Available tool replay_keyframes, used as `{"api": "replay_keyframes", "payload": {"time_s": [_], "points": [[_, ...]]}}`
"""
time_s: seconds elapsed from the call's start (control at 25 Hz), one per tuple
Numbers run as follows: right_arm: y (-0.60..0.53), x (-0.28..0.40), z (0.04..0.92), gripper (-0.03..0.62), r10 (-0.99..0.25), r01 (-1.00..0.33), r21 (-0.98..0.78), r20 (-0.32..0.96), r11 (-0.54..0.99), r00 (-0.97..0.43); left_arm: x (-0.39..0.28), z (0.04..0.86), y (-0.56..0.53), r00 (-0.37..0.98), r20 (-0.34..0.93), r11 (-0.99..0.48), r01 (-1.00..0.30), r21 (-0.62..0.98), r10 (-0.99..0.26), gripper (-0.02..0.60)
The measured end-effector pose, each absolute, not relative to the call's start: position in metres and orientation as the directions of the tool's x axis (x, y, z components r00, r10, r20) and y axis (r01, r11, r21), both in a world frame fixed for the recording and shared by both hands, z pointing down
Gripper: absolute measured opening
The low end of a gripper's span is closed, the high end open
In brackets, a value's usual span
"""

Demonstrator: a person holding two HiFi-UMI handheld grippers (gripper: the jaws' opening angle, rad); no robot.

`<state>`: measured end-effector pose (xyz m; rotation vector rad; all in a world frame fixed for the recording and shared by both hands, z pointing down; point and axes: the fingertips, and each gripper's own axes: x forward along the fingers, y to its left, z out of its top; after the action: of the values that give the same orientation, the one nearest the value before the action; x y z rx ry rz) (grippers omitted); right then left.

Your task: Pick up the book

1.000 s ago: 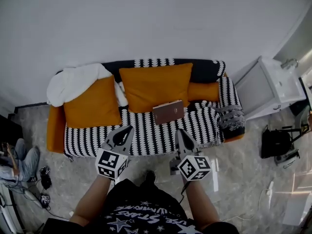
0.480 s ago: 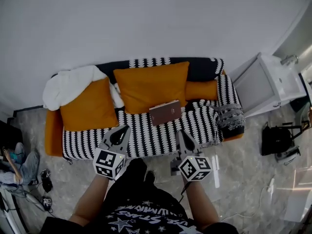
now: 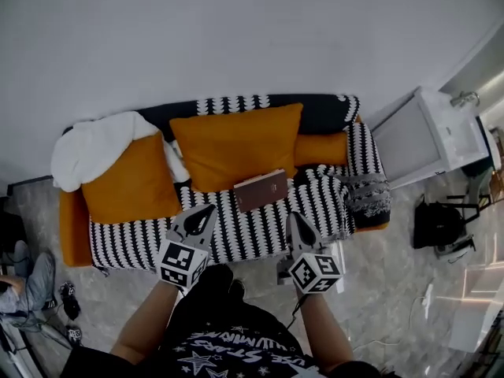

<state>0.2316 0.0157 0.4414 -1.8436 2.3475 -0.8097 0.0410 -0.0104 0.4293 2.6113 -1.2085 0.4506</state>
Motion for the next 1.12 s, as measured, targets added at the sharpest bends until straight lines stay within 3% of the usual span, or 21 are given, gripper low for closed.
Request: {"api": "replay_keyframes", "payload": {"time_s": [0.28, 0.52, 0.84, 1.12], "points": [[-0.036, 0.213, 0.487, 0.029, -0.848, -0.939, -0.307, 0.445, 0.159, -0.289, 0.036, 0.466, -0.054, 0.650, 0.418, -0.673, -0.731, 0.114, -0.635, 0.008], [-0.050, 0.197, 0.529, 0.029, -0.749, -0.945, -0.203, 0.576, 0.257, -0.328, 0.032, 0.502, -0.075, 0.664, 0.456, -0.677, -0.718, 0.164, -0.593, 0.008], [-0.075, 0.192, 0.553, 0.029, -0.700, -0.926, -0.171, 0.612, 0.336, -0.367, 0.019, 0.524, -0.100, 0.612, 0.502, -0.629, -0.761, 0.163, -0.611, 0.008], [-0.108, 0.168, 0.606, 0.030, -0.517, -0.812, -0.244, 0.666, 0.530, -0.537, 0.002, 0.553, -0.118, 0.484, 0.555, -0.510, -0.852, 0.121, -0.677, 0.008]]}}
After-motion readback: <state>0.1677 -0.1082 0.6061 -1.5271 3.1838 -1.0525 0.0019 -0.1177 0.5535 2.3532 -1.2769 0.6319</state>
